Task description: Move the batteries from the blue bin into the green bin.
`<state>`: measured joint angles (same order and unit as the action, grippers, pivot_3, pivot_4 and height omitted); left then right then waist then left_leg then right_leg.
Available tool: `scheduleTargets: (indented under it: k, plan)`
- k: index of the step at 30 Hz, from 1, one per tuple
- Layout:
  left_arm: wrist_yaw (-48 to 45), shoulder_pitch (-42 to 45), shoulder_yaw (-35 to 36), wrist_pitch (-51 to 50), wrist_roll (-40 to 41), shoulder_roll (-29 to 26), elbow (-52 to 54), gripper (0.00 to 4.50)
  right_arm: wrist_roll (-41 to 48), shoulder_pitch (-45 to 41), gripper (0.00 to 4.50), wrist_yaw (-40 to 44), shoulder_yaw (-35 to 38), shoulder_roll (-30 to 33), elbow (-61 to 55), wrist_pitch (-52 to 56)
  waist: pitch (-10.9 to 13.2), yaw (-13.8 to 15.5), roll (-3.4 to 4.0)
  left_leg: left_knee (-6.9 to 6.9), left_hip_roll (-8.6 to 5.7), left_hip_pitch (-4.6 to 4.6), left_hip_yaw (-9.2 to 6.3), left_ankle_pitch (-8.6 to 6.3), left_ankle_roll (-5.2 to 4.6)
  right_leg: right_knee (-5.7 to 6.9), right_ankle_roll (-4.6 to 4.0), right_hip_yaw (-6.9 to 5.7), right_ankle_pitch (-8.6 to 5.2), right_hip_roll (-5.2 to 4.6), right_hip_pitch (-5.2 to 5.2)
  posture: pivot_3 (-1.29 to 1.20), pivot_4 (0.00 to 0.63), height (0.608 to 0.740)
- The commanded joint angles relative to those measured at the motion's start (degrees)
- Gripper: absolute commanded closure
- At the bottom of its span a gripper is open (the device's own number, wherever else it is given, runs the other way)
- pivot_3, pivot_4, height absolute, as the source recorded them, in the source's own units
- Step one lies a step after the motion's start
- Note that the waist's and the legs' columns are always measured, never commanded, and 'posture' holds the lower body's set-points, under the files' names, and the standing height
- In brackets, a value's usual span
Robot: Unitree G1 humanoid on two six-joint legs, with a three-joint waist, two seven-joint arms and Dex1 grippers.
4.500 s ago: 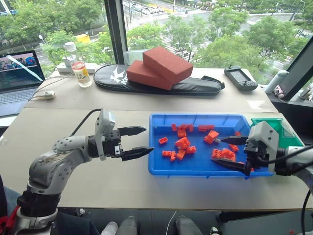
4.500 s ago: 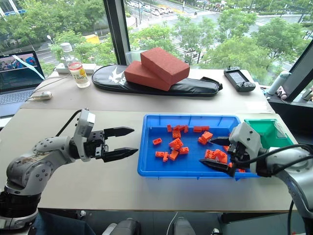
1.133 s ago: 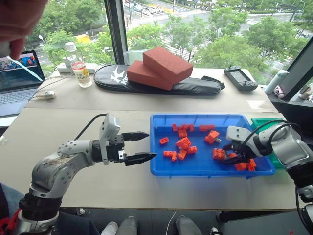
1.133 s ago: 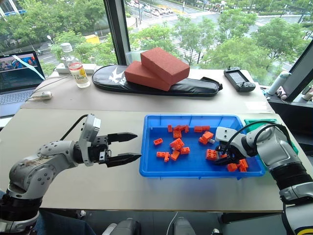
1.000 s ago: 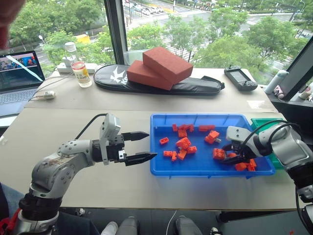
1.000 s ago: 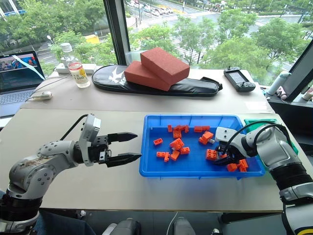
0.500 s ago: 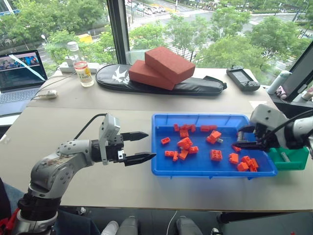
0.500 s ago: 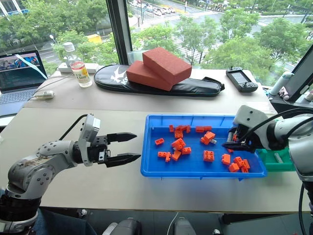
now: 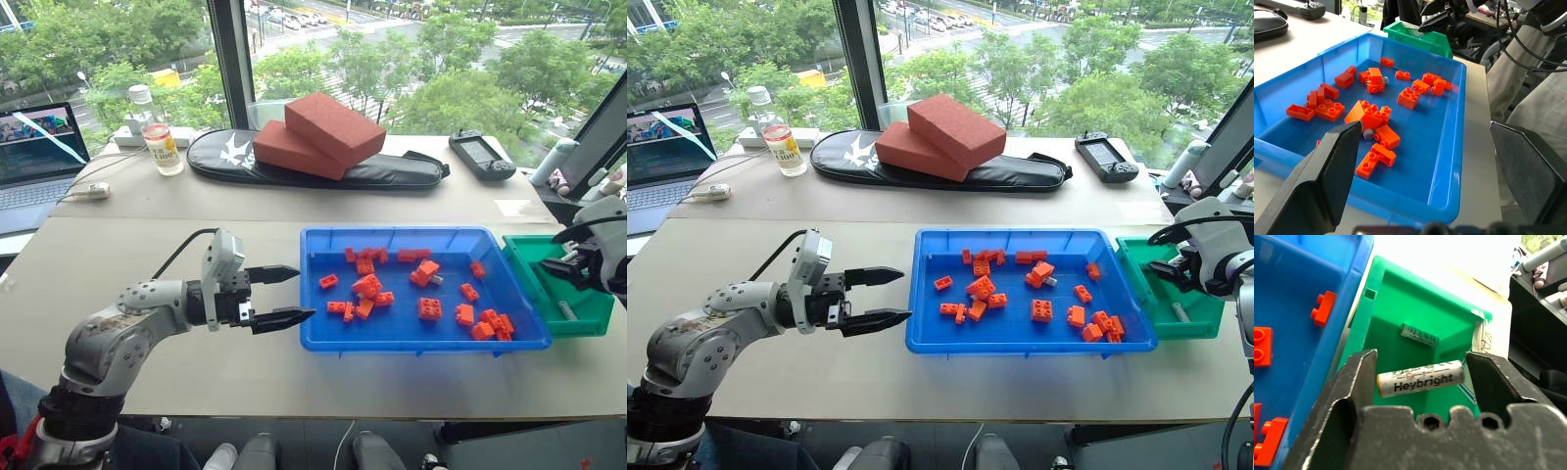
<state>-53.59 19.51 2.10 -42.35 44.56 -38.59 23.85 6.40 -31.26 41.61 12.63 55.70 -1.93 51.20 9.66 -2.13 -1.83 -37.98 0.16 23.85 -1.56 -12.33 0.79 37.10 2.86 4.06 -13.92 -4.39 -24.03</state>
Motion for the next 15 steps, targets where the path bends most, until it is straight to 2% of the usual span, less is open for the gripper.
scheduleTargets:
  k: [1,3,8,15]
  plan:
    - [-0.24,0.34,0.36,0.98,0.05,-0.08,0.93,0.0,4.67,-2.02,0.06,2.99,-3.63,-3.86,-4.29,-0.18,0.0,-0.04,-0.01,0.0,-0.01,0.0,0.0,0.0,0.0,-0.01,0.0,0.0,0.0,-0.01,0.02,0.0,0.15,0.74]
    - [-0.19,0.38,0.31,1.01,0.07,0.04,0.89,0.0,6.13,-1.8,0.06,4.93,-6.89,-6.29,-5.15,-0.94,0.0,-0.13,0.0,0.0,-0.01,0.0,0.0,0.0,0.0,-0.02,0.0,0.0,0.0,-0.02,0.03,0.0,0.15,0.74]
    - [0.08,0.31,0.36,0.9,0.18,0.31,1.11,0.0,4.81,-2.99,0.06,3.87,-11.13,-11.61,3.39,-6.43,0.0,0.07,-0.01,0.0,-0.05,0.01,-0.01,0.0,0.0,0.0,0.01,0.0,0.0,-0.05,0.01,0.0,0.15,0.74]
    - [0.51,-0.11,0.81,0.94,0.17,0.05,1.83,0.0,4.43,-4.14,0.06,2.75,-12.34,-12.97,8.14,-7.79,0.0,0.29,0.0,0.0,-0.07,0.05,-0.03,0.0,0.0,0.0,0.01,-0.01,0.01,-0.06,-0.04,0.0,0.15,0.74]
